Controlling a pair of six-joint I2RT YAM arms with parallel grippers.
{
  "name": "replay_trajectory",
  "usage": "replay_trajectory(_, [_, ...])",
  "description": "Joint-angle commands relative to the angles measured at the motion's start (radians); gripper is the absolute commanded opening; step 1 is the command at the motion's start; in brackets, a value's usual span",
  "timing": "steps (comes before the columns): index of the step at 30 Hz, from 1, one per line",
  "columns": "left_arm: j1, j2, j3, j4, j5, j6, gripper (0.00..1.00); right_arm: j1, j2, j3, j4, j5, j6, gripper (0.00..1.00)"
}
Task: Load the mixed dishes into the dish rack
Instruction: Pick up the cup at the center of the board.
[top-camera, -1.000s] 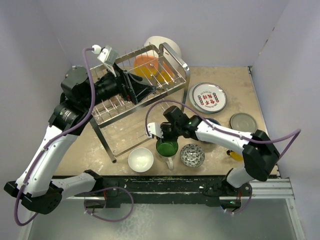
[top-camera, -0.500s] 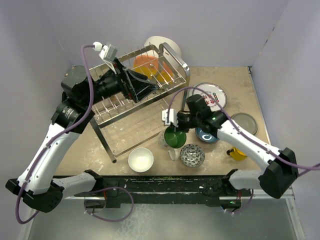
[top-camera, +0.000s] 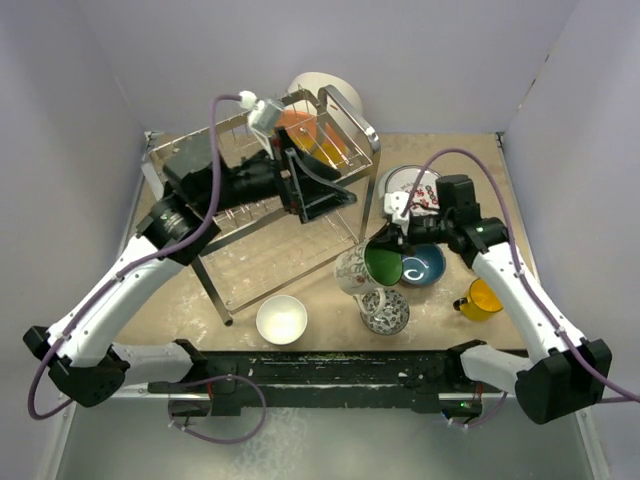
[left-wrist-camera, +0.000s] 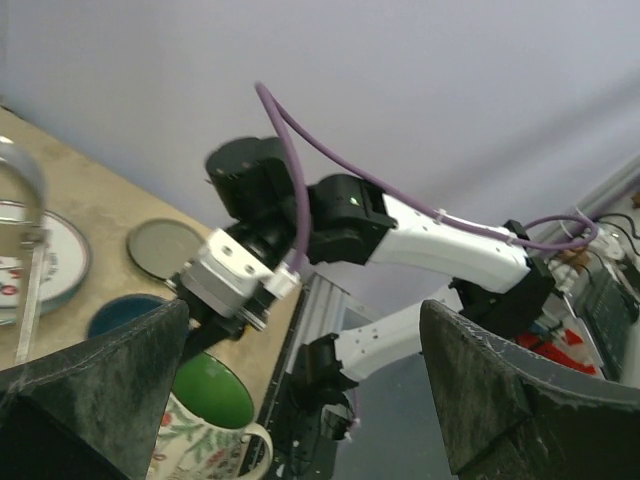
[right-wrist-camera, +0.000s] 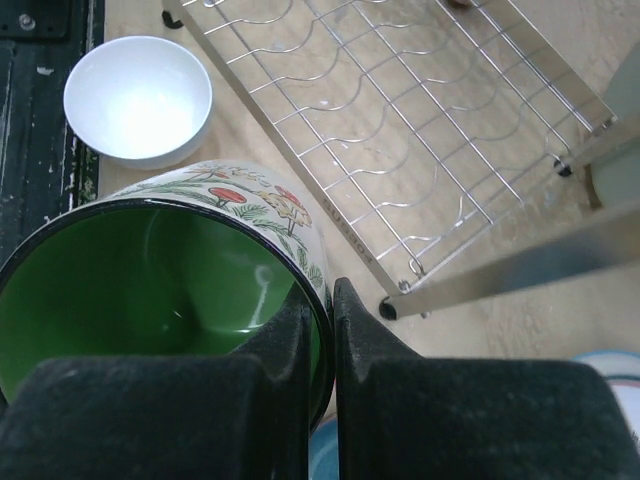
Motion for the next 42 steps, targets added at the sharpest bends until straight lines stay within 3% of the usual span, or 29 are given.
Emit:
replay_trajectory(1, [-0.139,0.044,0.062,0.053,-0.058,0.042,0.99,-0.127,-0.06,0.08,0.008,-0.242,0.027,0.0])
replay_trajectory(9, [-0.349,0.119,0.009,0.13,-0.175,0.054,0.99,-0.402,-0.112,0.082,0.044,-0.309,0.125,0.0])
replay_trajectory(16, [-0.486,0.137,-0.222,0.409,-0.296,-0.091,0.95,-0.581,-0.096,0.066,0.07,-0.409,0.225,0.0])
replay_trajectory(23, [-0.597,0.132,-0.429,0.664,-0.496,-0.277,0.95,-0.6,-0.113,-0.062,0.24,-0.431,0.395,0.0])
replay_trajectory(31, [-0.693,0.169,-0.649,0.901,-0.822,-0.539,0.93,-0.599,-0.092,-0.119,0.332,-0.411,0.438,0.0])
replay_trajectory(42, [-0.726,0.254,-0.761,0.926,-1.097,-0.883,0.93,-0.6,-0.065,-0.207,0.48,-0.483,0.547,0.0])
